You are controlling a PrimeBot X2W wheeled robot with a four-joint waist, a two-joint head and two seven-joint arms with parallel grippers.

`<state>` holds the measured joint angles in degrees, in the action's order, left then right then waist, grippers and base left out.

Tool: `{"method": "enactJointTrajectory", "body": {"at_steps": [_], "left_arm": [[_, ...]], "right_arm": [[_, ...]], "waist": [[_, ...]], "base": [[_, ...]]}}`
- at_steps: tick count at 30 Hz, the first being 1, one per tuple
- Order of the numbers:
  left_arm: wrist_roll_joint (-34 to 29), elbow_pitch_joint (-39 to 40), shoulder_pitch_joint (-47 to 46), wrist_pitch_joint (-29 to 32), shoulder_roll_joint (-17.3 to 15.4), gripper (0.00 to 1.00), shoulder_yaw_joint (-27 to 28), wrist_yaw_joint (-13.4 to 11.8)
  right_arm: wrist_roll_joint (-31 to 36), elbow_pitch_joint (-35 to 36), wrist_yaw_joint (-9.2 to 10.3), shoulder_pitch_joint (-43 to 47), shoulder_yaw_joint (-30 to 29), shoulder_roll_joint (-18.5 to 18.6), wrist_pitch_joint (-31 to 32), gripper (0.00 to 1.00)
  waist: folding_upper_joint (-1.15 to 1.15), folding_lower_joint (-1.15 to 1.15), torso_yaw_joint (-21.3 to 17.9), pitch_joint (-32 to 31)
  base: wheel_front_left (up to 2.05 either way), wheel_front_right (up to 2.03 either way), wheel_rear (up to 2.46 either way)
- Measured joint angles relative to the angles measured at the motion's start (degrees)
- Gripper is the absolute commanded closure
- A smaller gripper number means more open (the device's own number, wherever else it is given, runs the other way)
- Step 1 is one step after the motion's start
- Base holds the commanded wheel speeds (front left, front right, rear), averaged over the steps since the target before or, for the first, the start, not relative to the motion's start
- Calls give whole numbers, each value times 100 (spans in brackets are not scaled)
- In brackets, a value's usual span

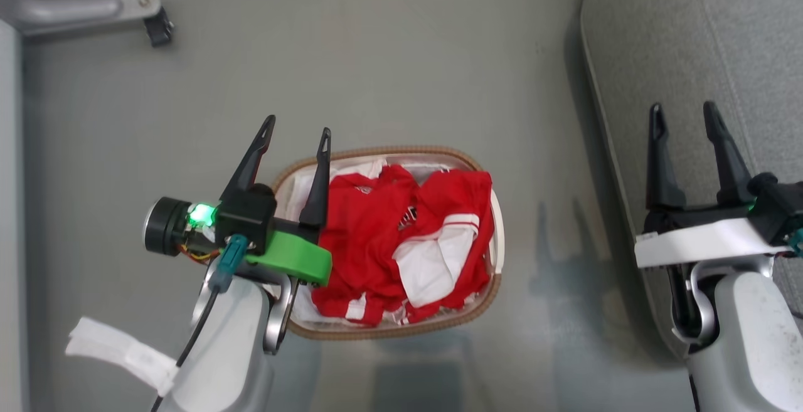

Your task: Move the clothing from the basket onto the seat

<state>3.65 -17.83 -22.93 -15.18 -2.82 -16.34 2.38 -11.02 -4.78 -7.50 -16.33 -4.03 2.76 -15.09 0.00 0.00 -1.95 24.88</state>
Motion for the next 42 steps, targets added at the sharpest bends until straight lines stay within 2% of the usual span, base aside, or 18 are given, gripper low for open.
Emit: {"method": "enactJointTrajectory", "body": {"at_steps": [13, 22, 37, 38, 39, 40, 42], "left_arm": [[-405, -2225, -892, 74, -86, 0, -549, 176], [-587, -3523, -1317, 614, -130, 0, -923, 274], [-510, -4400, -1750, 991, -346, 0, -920, 198], [-481, -4434, -1766, 992, -346, 4, -923, 211], [-472, -4469, -1773, 992, -345, 16, -929, 216], [-464, -4503, -1773, 992, -344, 55, -931, 224], [-421, -4567, -1773, 1001, -342, 75, -939, 252]], "right_arm": [[-222, 319, 0, -549, -18, 2, 0, 0], [-438, 368, 0, -789, 91, 4, 0, 0], [-711, 327, 0, -893, 191, 2, 0, 0], [-716, 318, 0, -894, 199, 2, 0, 0], [-723, 308, 0, -894, 201, 2, 0, 0], [-728, 297, 0, -894, 202, 3, 0, 0], [-736, 281, 0, -895, 213, 2, 0, 0]], "waist": [[0, 0, -396, 1381], [0, 0, -740, 1977], [0, 0, -1206, 2403], [0, 0, -1224, 2406], [0, 0, -1235, 2402], [0, 0, -1239, 2394], [0, 0, -1243, 2360]], "base": [[0, 0, 0], [0, 0, 0], [0, 0, 0], [0, 0, 0], [0, 0, 0], [0, 0, 0], [0, 0, 0]]}}
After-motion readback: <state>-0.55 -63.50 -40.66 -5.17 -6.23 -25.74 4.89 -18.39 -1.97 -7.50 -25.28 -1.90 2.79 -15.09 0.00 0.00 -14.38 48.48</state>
